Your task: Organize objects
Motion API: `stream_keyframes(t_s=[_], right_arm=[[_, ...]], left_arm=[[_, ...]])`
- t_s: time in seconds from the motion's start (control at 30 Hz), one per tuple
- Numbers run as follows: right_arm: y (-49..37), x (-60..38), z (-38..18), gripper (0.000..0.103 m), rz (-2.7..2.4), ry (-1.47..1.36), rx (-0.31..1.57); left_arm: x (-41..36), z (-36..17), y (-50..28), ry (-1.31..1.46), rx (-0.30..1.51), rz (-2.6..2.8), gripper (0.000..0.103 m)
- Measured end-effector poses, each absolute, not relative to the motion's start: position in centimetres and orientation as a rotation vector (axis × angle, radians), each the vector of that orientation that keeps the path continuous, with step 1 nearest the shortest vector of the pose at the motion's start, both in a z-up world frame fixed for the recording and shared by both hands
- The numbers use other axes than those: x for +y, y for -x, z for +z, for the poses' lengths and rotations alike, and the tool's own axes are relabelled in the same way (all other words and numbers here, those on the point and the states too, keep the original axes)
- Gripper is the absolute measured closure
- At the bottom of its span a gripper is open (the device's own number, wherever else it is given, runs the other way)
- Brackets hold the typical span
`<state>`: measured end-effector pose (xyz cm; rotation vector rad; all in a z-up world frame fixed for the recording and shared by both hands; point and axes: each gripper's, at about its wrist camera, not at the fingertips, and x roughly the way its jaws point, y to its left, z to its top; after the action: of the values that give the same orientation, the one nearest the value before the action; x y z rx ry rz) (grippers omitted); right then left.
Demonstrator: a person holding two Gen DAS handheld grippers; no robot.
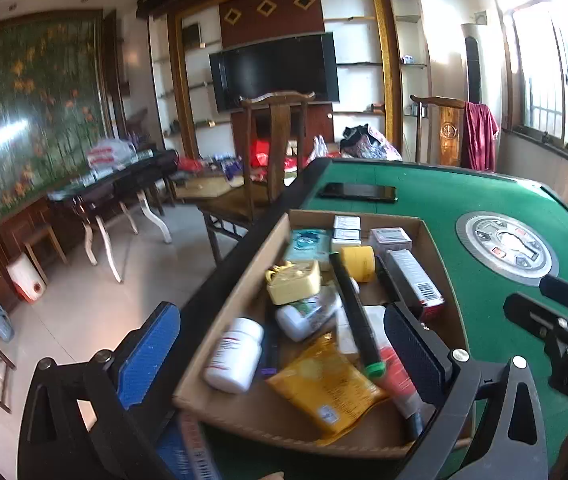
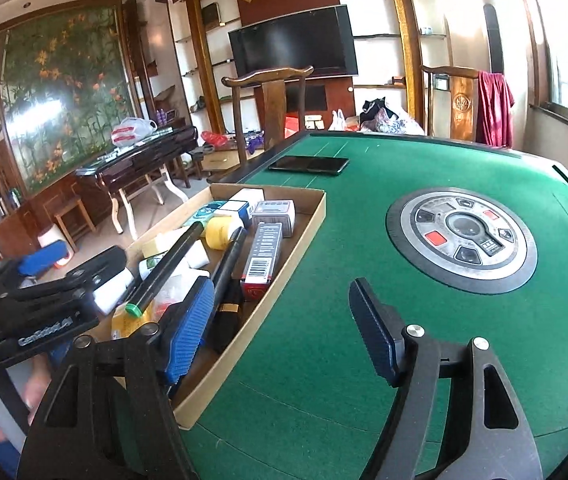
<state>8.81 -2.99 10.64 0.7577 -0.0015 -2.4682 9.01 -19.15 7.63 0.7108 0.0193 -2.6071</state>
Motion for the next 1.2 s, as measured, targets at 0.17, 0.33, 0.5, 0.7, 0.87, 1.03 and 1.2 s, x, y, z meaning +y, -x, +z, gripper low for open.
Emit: stream_keyframes(t_s=[0.17,0.33,0.5,0.7,0.87,1.03,1.2], right_arm=[[-9.2,-3.4,10.6,0.032,-2.467,-0.754,0.02],[-10.0,-4.1,10.5,0.032,-2.464,-0.728,0.073],[-10.7,-4.6,10.6,0.032,-2.454,-0.709,0.112],[-10.8,-4.7,10.8,0.031,-2.448,-0.725,0.111],[-10.8,-4.4,10.7,0.031,-2.443,-0.735,0.094],[-11.1,-4.6,10.8,0.031,-2.445,-0.733,0.111],[-11.2,-4.7,10.9,0.031,-2.449,-0.738,0.114]], left_arm=[[-19.4,7.4,-10.3,-0.663,-0.019,-2.58,0.001],[-20.3,6.6,-9.9,-0.753,-0.003,-2.577,0.001],[-20.4,6.8,-10.4,-0.708,-0.002,-2.561,0.001],[-20.0,6.8,-10.3,-0.702,-0.038,-2.556,0.001],[-19.7,6.8,-10.5,-0.685,-0.06,-2.553,0.001],[-19.5,6.7,-10.6,-0.683,-0.068,-2.553,0.001],[-19.5,6.7,-10.6,-0.676,-0.068,-2.55,0.001]])
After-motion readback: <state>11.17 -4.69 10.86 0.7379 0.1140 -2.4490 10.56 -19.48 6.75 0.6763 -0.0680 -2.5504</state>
